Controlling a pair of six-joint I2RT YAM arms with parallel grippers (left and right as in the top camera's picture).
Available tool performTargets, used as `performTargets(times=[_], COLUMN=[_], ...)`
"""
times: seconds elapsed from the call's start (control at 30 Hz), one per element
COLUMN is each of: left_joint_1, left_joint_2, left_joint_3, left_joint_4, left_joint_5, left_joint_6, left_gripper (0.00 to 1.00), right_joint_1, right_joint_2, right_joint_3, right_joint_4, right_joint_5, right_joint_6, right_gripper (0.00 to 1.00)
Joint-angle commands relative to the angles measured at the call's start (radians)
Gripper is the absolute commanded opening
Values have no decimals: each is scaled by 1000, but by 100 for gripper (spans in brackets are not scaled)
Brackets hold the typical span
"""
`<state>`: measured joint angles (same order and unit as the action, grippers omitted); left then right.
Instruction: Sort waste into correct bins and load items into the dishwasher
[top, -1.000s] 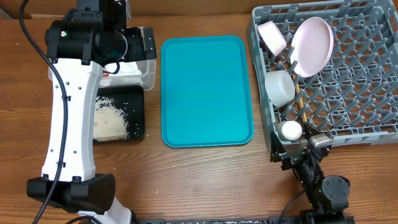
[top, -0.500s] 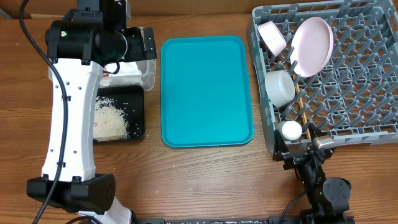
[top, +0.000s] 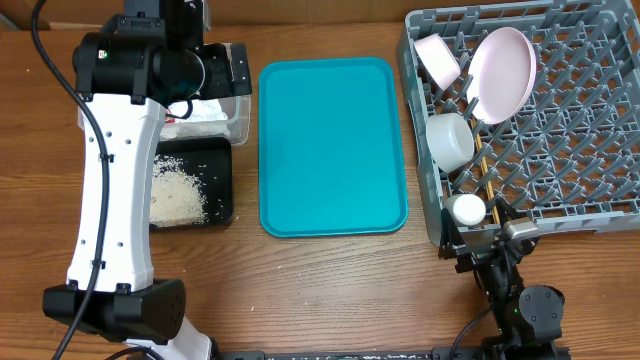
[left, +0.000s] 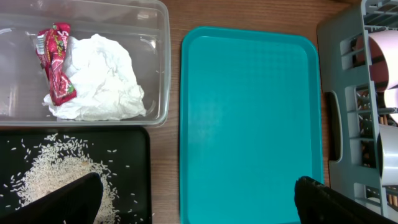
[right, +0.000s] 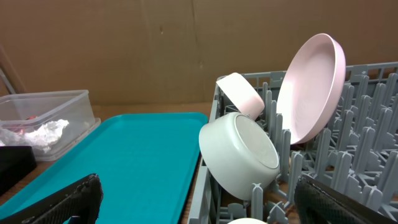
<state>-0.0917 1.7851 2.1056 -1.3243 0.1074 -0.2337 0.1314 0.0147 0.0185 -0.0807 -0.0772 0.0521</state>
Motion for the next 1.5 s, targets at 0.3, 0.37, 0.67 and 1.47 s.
performTargets(times=[0.3,0.37,0.67,1.47], left_joint_1=[-16,-42,-79,138], left_joint_2=[-24,-47,-212,-1353], left_joint_3=[10,10,-178,-1766], left_joint_4=[89,40,181,1166], left_joint_5=[-142,-172,-207,-83], left_joint_6=[41,67,130,211], left_gripper=[100,100,100,100], right_joint_1=[-2,-2,-2,-2], right_joint_2=[-12,-12,-12,-12], right_joint_3=[-10,-10,-10,-10], right_joint_4=[4,4,4,4], right_joint_5=[9,9,9,9], right_joint_6=[9,9,9,8], right_gripper=[100,100,100,100])
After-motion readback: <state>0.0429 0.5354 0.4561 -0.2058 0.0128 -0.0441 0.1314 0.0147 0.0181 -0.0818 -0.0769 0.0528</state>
